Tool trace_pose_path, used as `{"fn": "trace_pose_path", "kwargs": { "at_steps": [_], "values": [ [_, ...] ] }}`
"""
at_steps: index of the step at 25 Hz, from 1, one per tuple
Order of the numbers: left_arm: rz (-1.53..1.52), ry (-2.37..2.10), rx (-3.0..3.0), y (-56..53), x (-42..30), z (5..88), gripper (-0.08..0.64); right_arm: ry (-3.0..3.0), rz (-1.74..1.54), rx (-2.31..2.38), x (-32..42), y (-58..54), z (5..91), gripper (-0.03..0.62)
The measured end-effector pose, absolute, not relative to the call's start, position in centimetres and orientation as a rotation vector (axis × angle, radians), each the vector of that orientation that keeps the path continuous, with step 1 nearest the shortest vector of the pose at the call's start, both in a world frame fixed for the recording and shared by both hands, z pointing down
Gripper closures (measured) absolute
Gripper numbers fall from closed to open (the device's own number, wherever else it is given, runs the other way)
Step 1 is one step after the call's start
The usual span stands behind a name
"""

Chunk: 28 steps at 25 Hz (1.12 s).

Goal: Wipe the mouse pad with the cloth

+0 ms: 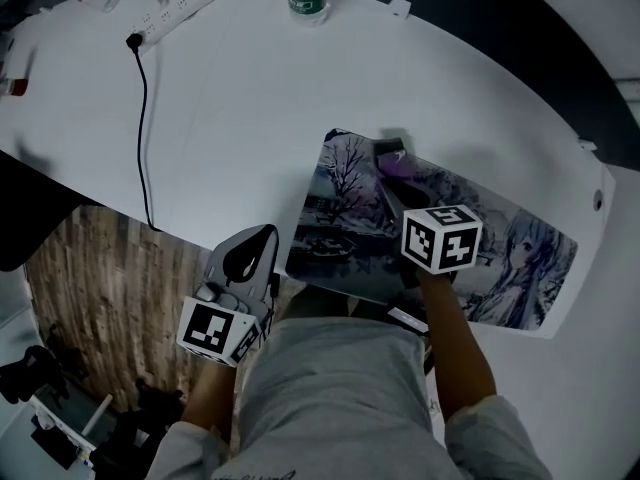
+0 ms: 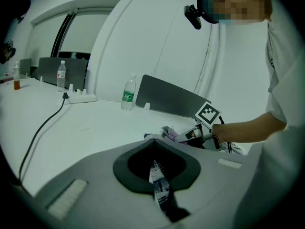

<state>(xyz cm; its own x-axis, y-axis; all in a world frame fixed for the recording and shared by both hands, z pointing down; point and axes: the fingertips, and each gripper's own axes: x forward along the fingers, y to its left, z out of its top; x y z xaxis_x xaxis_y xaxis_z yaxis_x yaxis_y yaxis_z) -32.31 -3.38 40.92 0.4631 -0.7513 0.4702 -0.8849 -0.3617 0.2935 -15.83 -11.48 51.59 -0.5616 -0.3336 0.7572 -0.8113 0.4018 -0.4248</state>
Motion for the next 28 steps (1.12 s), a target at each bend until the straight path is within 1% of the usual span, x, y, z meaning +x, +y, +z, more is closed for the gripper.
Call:
{"fn": "trace_pose_path", "kwargs": {
  "at_steps": [14, 21, 28],
  "values": [
    [0.326, -1.505, 2.078, -0.9, -37.3, 41.1, 0.541, -2.155, 1.025, 0.793, -23.5, -12.2, 51.5, 0.554],
    [0.315, -1.511, 2.074, -0.9, -37.2, 41.0, 0.541, -2.18, 1.039, 0.788, -23.2, -12.3, 50.6, 0.554],
    [0.328, -1.441, 2.151, -2.1, -33.6, 40.3, 0.541, -2.271, 1.094, 0.811, -20.5, -11.9, 47.8, 0.557]
  ]
}}
